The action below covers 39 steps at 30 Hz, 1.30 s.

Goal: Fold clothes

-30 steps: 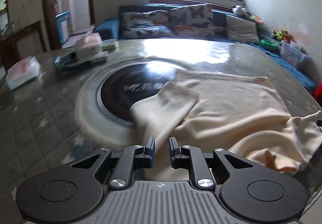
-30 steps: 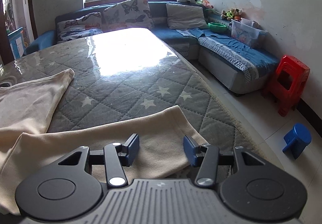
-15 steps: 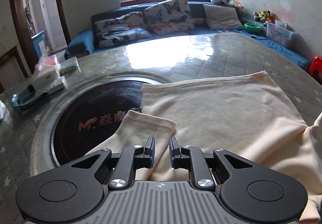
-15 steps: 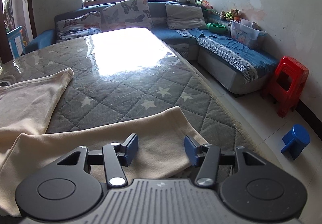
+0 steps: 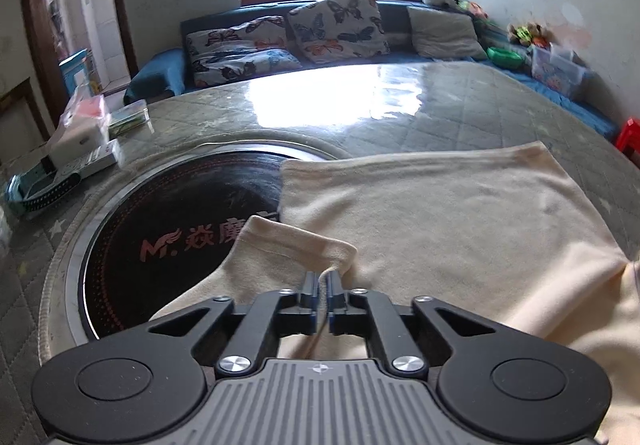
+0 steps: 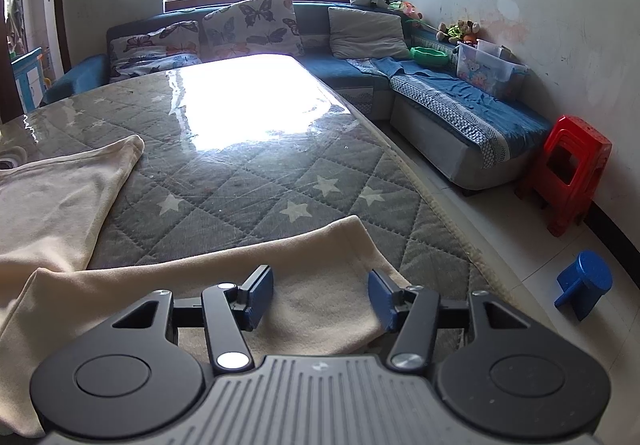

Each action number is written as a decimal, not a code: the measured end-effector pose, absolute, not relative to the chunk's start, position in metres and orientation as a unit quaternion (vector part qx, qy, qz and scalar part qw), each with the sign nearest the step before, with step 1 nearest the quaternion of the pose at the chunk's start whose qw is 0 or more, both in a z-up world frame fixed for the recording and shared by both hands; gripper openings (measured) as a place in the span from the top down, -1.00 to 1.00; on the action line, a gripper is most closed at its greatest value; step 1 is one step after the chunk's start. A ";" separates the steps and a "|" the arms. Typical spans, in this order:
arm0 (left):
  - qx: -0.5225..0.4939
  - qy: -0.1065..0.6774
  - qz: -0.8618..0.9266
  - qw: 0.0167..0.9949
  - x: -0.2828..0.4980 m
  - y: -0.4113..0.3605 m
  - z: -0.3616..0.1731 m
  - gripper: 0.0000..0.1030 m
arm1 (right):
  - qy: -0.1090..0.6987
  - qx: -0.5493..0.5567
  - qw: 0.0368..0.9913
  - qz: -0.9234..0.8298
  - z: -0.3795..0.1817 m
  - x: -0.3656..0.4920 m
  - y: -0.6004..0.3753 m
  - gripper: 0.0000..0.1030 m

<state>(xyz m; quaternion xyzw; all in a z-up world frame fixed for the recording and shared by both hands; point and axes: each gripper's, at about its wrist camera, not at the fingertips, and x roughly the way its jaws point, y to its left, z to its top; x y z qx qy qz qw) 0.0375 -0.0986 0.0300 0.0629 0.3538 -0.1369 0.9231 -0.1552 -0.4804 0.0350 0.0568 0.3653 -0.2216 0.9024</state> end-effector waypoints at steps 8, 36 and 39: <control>-0.007 0.319 -0.098 0.943 0.030 -0.058 0.058 0.96 | 0.364 0.055 0.903 -0.221 0.038 -0.156 -0.479 -0.05; -0.081 0.352 0.125 0.924 -0.037 0.108 0.037 0.93 | 0.344 -0.025 0.938 0.012 0.085 -0.141 -0.389 -0.05; -0.073 0.346 0.080 0.932 -0.047 0.092 0.043 0.91 | 0.348 -0.029 0.936 0.051 0.088 -0.142 -0.375 -0.04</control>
